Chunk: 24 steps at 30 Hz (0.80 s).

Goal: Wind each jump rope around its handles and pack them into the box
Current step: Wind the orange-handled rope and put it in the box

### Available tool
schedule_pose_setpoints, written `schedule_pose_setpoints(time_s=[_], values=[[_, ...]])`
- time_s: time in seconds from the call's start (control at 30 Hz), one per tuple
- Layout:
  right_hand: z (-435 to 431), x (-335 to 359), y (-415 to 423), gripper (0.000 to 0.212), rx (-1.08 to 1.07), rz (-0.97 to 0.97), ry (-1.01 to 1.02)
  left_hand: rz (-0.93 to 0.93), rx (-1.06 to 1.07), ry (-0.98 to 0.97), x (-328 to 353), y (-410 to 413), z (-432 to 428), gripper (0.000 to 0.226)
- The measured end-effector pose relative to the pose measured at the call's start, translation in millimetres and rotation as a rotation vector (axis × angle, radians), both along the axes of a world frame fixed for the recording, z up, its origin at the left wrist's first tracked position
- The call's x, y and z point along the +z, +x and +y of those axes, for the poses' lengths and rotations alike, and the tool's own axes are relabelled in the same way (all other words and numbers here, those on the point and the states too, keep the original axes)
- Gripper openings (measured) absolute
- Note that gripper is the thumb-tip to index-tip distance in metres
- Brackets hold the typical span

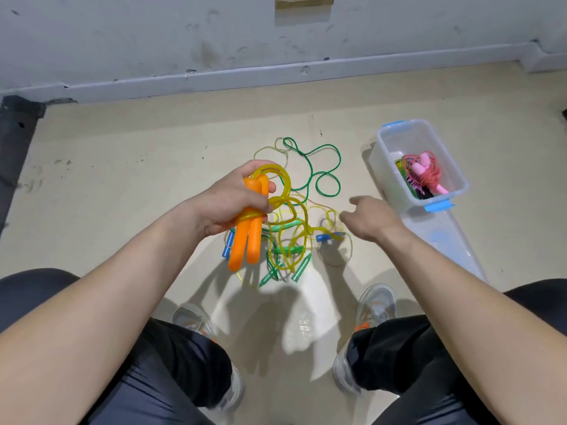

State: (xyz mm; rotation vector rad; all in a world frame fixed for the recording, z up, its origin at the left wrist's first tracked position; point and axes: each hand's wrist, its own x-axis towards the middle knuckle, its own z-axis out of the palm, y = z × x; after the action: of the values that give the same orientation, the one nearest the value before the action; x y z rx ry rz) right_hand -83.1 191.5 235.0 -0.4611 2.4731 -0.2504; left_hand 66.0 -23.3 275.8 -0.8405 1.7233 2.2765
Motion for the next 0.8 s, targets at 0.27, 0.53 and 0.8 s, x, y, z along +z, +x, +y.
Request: schedule_pose_setpoints(time_s=[0.27,0.53,0.8], values=[[-34,39,39,0.030,0.056,-0.623,-0.762,0.043,-0.044,-0.003,5,-2,13,0.084],[-29,43,35,0.040,0.060,-0.558,-0.773,0.015,-0.110,-0.123,0,2,14,0.081],[-30,40,33,0.030,-0.154,-0.616,-0.759,0.020,0.046,-0.148,-11,2,17,0.054]])
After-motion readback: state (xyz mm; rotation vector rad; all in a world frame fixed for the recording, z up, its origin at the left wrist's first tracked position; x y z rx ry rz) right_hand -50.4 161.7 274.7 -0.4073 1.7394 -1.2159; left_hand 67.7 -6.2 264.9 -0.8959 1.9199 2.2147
